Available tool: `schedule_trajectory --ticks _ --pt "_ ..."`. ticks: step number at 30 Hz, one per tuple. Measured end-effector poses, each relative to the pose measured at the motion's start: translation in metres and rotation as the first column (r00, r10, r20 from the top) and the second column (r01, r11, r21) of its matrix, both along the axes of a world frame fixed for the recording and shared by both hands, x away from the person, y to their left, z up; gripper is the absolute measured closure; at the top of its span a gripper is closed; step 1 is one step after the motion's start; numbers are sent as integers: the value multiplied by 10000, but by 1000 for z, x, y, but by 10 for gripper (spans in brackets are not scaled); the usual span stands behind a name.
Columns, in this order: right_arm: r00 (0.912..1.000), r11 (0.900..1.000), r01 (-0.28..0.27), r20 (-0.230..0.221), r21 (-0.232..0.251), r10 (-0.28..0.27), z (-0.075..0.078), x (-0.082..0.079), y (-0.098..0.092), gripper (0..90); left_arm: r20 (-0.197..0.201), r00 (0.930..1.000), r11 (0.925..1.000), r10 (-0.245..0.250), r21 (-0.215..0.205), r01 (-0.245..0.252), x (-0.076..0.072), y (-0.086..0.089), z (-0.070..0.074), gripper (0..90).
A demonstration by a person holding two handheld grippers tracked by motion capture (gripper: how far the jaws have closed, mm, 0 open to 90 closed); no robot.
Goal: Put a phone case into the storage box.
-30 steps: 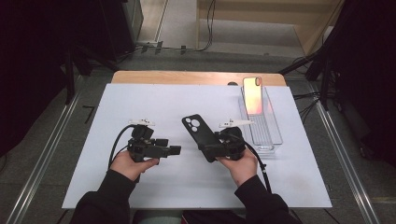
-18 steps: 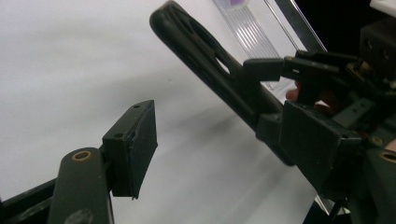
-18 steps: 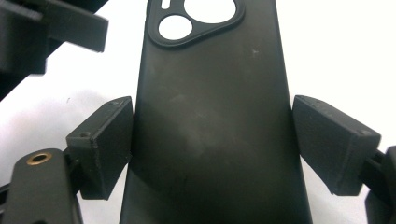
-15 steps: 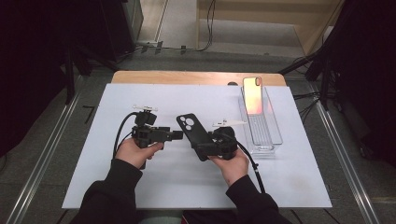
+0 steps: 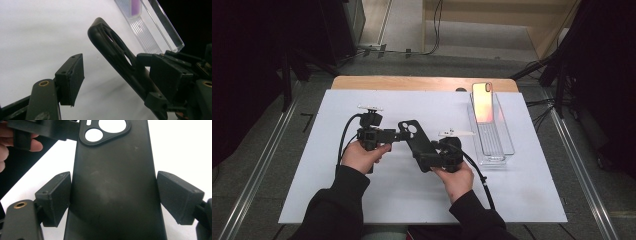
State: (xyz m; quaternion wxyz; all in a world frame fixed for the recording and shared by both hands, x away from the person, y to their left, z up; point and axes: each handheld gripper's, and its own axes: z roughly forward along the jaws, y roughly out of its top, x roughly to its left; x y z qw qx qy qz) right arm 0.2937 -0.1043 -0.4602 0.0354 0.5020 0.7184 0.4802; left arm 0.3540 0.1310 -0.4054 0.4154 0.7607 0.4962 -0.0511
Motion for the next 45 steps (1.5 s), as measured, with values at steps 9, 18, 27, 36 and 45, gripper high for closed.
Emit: schedule_trajectory --ticks 9,18,27,36,45 --pt "9997 9986 157 180 498 -166 -2 -5 7 141 -116 9981 9981 607 -36 -608 6 -6 -3 316" --pt "9989 9921 151 426 1242 -205 -4 -8 16 139 -308 9959 9948 850 -543 -866 8 -7 -7 535" --pt "9966 9910 -12 823 1339 -99 -8 -7 21 131 -555 9946 9795 877 -1770 -962 7 -1 -7 767" --pt "9877 9973 -131 1566 725 16 -9 -8 27 117 -795 9939 9712 762 -2198 -921 3 -2 -2 835" --pt "9746 9966 -739 2146 372 643 2 -4 24 0 -501 9965 9697 669 -2320 -767 -4 -3 9 840"
